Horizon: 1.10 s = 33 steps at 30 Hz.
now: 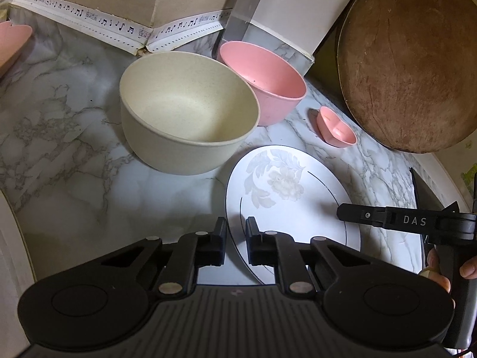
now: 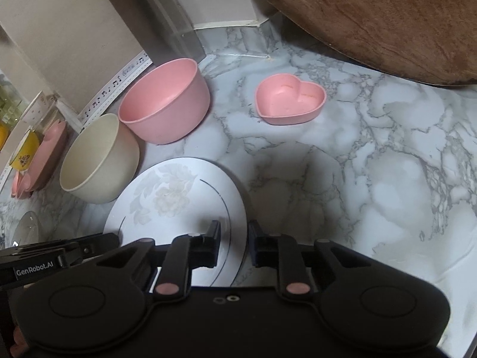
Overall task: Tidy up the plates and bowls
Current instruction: 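Carry the small white plate with both grippers onto the large plate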
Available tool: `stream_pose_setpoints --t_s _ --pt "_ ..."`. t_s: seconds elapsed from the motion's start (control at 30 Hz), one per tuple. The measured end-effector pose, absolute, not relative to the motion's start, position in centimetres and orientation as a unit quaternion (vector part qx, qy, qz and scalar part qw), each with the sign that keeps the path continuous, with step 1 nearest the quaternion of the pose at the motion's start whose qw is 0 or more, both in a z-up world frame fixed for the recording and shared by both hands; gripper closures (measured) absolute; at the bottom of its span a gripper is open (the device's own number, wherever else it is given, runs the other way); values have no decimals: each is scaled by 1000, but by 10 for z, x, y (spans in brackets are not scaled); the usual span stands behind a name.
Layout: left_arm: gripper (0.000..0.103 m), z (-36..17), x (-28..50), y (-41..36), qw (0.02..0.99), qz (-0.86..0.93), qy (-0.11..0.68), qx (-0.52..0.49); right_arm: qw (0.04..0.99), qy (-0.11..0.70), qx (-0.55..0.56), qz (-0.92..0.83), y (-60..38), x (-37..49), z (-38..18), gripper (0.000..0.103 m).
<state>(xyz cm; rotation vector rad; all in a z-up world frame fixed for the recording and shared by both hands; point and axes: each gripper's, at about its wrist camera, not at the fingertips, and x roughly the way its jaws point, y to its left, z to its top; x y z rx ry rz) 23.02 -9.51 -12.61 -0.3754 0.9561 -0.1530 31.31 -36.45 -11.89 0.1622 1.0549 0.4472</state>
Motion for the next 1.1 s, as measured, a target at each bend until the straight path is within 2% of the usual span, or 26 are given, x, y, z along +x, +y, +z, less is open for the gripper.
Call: stream_pose_setpoints --t_s 0.27,0.6,1.1 --pt "90 -123 219 -87 868 -76 455 -181 838 495 91 210 -363 294 -115 90" --pt "90 -96 190 -63 877 -61 444 -176 848 478 87 211 -338 258 -83 91" --pt "90 -69 122 22 890 0 410 -201 839 465 87 269 -258 220 -61 92"
